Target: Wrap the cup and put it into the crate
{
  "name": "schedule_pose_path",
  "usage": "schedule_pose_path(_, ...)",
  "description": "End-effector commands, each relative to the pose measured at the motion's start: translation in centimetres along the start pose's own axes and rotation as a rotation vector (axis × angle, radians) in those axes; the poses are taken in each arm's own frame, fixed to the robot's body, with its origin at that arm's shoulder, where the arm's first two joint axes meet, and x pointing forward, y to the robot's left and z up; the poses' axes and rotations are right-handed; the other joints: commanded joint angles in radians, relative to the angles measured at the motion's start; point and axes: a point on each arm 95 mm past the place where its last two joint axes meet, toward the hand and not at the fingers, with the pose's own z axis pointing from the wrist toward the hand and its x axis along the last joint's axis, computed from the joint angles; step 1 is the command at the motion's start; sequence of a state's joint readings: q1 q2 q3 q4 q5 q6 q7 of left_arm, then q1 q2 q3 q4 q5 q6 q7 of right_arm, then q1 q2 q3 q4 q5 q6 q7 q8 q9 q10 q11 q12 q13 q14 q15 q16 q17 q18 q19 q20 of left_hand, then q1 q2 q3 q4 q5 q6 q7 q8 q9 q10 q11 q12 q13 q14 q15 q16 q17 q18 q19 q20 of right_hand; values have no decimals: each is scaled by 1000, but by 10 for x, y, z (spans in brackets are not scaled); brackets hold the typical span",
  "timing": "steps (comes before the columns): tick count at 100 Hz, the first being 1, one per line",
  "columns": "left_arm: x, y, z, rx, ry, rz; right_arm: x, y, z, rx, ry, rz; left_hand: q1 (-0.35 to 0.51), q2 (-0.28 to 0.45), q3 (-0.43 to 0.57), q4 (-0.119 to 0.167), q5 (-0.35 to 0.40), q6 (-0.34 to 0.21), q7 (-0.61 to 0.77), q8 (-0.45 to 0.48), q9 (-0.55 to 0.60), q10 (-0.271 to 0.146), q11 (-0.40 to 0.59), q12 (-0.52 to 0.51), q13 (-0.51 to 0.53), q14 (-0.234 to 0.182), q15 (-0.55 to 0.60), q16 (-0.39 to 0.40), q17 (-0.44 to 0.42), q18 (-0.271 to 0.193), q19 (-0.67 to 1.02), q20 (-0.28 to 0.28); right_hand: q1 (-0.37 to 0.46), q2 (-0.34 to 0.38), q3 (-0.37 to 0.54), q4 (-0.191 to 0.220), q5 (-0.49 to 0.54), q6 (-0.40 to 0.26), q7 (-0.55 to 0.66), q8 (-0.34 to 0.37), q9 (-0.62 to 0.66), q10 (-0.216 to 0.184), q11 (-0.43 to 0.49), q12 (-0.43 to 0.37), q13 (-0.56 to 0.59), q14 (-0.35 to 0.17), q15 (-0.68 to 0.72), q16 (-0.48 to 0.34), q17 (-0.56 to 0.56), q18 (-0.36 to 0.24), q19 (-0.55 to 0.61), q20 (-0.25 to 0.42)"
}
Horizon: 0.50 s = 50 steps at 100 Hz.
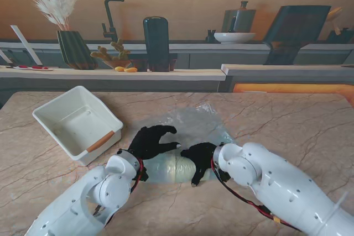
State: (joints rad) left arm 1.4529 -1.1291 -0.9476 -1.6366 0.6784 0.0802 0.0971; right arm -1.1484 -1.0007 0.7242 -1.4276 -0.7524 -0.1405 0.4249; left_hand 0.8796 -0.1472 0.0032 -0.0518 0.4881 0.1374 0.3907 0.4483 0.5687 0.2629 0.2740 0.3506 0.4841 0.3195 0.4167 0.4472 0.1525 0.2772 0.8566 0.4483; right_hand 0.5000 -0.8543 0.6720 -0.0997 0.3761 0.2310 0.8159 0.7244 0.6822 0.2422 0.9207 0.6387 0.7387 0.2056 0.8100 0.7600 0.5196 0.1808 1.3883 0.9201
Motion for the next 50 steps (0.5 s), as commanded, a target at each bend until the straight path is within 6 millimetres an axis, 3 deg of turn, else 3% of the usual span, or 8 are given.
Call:
schedule_pose_path(1,12,0,-7,-1,59,-12,-12,-27,3,114,-29,26,15,-37,-9,23,8,-20,-32,-13,-10,-16,-12,-5,-4,1,-8,-7,0,20,-3,-13,383,94,469,26,185,-296,105,-31,44,-6,46,14,144,-114,441,94,31,-139,106,42)
schedule_pose_path(10,19,-2,-18,-42,124,69,-18,-20,8,167,-27,95,4,-55,-6,22,16,-19,-36,-17,-9,-23,-29,-11,-7,-9,-39,-18,2,21,-33,-28,392,94,468,19,197,-307,112,-32,40,-7,42,16,133,-105,435,94,16,-136,97,40)
schedule_pose_path(17,22,3,-24,-111,153,147,-24,-15,12,213,-20,162,-25,-79,-6,27,-42,7,-66,-27,-39,-30,-35,-6,-25,-17,-57,-18,-3,10,-63,-42,403,97,461,9,219,-324,120,-33,35,-7,34,19,119,-95,426,96,-3,-132,89,40)
schedule_pose_path(39,24,26,-28,-267,204,337,-38,-6,22,326,-14,281,-74,-178,17,31,-82,40,-74,-22,-73,-33,-34,11,-44,-25,-86,-20,-7,14,-100,-59,429,117,433,-13,273,-385,141,-13,20,-24,2,35,68,-70,378,111,-64,-134,47,51)
schedule_pose_path(41,24,28,-27,-279,205,344,-39,-5,23,333,-14,292,-177,-233,237,13,-87,40,-67,-5,-74,-32,-36,13,-44,-27,-89,-17,-7,13,-104,-56,432,117,432,-14,279,-391,145,-9,20,-24,0,36,64,-67,375,112,-68,-134,44,51)
schedule_pose_path(42,24,29,-27,-285,205,348,-39,-4,23,336,-14,299,-201,-249,295,6,-87,39,-65,-4,-75,-32,-34,12,-44,-30,-89,-19,-7,12,-105,-56,433,117,431,-14,282,-394,147,-7,20,-24,0,37,62,-66,372,113,-72,-134,42,52)
schedule_pose_path(50,22,35,-24,-332,204,386,-42,-1,26,363,-13,342,-226,-273,375,-1,-85,26,-39,11,-65,-32,-26,14,-28,-56,-97,-27,7,-6,-97,-51,445,115,429,-20,345,-470,163,40,21,-26,-10,44,43,-46,336,123,-104,-122,3,62)
